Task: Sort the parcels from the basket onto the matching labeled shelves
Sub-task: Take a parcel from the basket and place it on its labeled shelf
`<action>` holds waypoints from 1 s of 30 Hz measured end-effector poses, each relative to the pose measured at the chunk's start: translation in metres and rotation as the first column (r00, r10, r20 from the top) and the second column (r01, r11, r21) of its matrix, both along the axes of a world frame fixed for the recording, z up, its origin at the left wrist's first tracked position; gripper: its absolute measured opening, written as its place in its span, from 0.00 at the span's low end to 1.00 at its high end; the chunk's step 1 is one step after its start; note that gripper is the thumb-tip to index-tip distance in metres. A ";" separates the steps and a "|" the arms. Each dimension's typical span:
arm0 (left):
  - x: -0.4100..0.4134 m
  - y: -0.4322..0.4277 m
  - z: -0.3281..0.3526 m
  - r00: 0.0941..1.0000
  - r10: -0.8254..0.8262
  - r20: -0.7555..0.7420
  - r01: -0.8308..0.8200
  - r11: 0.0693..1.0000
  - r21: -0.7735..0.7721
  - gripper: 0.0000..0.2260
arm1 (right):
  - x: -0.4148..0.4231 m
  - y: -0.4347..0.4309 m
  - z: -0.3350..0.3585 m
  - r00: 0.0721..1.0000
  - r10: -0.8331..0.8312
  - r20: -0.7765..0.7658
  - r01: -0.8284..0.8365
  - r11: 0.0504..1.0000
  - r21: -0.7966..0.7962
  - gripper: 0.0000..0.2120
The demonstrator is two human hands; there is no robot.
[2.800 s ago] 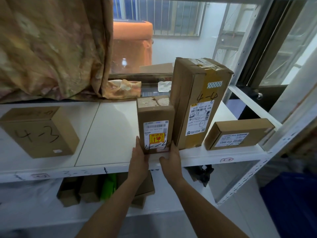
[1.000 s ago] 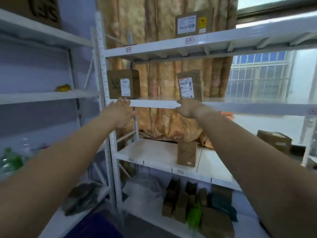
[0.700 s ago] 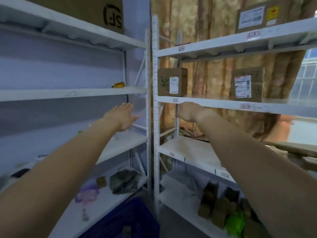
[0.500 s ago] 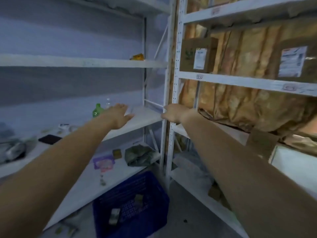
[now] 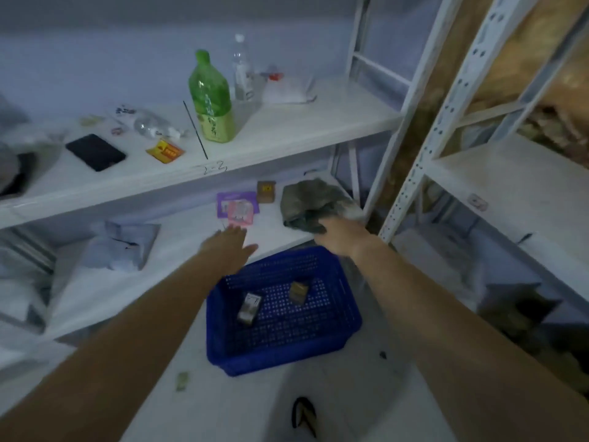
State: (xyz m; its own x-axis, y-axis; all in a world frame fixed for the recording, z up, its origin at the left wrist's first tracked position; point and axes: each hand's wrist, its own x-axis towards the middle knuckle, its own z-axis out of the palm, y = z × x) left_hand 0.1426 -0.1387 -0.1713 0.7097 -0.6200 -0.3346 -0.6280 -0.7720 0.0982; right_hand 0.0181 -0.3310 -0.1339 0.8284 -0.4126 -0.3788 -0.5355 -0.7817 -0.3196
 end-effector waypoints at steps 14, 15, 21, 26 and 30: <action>0.061 0.004 -0.432 0.895 0.265 -0.359 -0.150 0.937 0.316 0.34 | 0.073 -0.013 -0.441 0.884 0.225 -0.409 -0.090 0.942 0.323 0.23; 0.070 -0.001 -0.463 0.895 0.278 -0.349 -0.162 0.931 0.326 0.34 | 0.081 -0.012 -0.471 0.872 0.246 -0.423 -0.107 0.940 0.324 0.25; 0.111 -0.031 -0.674 0.854 0.401 -0.332 -0.285 0.894 0.347 0.47 | 0.122 -0.004 -0.679 0.781 0.304 -0.546 -0.122 0.931 0.344 0.26; 0.152 -0.044 -0.790 0.825 0.525 -0.209 -0.487 0.848 0.208 0.56 | 0.136 0.000 -0.795 0.777 0.263 -0.572 -0.026 0.921 0.388 0.26; 0.159 -0.061 -0.834 0.755 0.613 -0.232 -0.599 0.789 0.134 0.59 | 0.117 0.008 -0.840 0.799 0.173 -0.576 0.145 0.874 0.464 0.25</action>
State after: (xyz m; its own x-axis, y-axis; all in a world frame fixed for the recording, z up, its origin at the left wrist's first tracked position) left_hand 0.3018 -0.1992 -1.0053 0.8185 -0.0673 -0.5705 0.0140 -0.9905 0.1369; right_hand 0.1353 -0.3226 -0.9735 0.3814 -0.0452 -0.9233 -0.7280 -0.6302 -0.2699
